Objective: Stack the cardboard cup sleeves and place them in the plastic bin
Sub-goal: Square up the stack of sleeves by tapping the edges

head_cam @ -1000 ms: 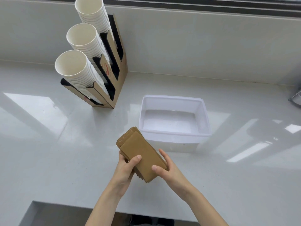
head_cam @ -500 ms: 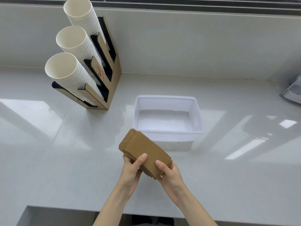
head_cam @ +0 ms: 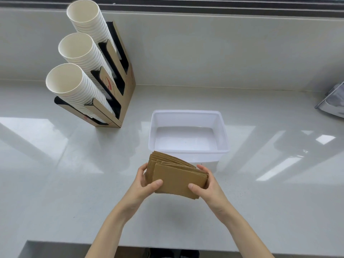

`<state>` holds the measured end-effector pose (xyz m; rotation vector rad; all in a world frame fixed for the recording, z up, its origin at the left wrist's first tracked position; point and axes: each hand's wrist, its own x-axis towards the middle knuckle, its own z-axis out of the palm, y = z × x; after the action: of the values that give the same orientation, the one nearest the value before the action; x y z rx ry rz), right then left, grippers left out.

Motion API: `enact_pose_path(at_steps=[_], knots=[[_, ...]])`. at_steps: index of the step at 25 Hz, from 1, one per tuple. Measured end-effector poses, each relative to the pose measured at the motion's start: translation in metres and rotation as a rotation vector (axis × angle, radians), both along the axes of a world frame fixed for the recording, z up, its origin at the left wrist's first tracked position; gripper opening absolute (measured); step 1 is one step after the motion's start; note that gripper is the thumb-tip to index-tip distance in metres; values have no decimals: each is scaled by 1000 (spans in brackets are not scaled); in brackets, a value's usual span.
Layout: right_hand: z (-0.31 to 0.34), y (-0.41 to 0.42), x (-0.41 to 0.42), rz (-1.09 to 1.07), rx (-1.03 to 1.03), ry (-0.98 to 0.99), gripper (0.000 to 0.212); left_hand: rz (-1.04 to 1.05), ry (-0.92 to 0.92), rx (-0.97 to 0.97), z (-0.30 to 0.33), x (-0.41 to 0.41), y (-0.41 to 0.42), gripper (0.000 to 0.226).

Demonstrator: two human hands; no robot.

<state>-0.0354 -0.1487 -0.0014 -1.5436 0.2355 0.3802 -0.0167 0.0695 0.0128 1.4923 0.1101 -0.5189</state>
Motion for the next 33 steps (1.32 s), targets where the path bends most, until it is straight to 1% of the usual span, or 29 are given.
enact_pose_path(at_steps=[2,4,5,8,12,14,17,20,23,24,28,32,33], knots=[[1,-7,4,38,-66,-32,72,-115,-63,205,-1,6,2,80],[0,-10,6,70,-113,-70,72,-161,-121,319,-5,9,0,71],[-2,-10,6,76,-131,-92,72,-169,-152,350,-8,9,-2,71],[-13,-4,3,71,-180,-129,75,-154,-245,419,-24,5,-10,78],[-35,4,-8,32,-163,-83,89,-205,-263,580,-40,-2,-16,97],[-38,6,-8,30,-159,-67,94,-191,-237,601,-45,-2,-17,103],[-39,9,-8,10,-212,-75,97,-161,-207,640,-49,-1,-21,110],[-37,13,-7,-1,-227,-100,97,-155,-255,654,-51,1,-24,102],[-37,15,-5,-21,-226,-126,95,-109,-340,643,-49,7,-26,85],[-37,16,-5,-30,-242,-130,95,-83,-351,653,-49,8,-27,84],[-38,16,-8,-35,-311,-135,92,-43,-349,723,-53,5,-30,88],[-35,13,-6,2,-292,-120,95,-82,-358,739,-55,3,-28,101],[-35,13,-7,3,-300,-119,95,-87,-360,741,-55,4,-29,101]])
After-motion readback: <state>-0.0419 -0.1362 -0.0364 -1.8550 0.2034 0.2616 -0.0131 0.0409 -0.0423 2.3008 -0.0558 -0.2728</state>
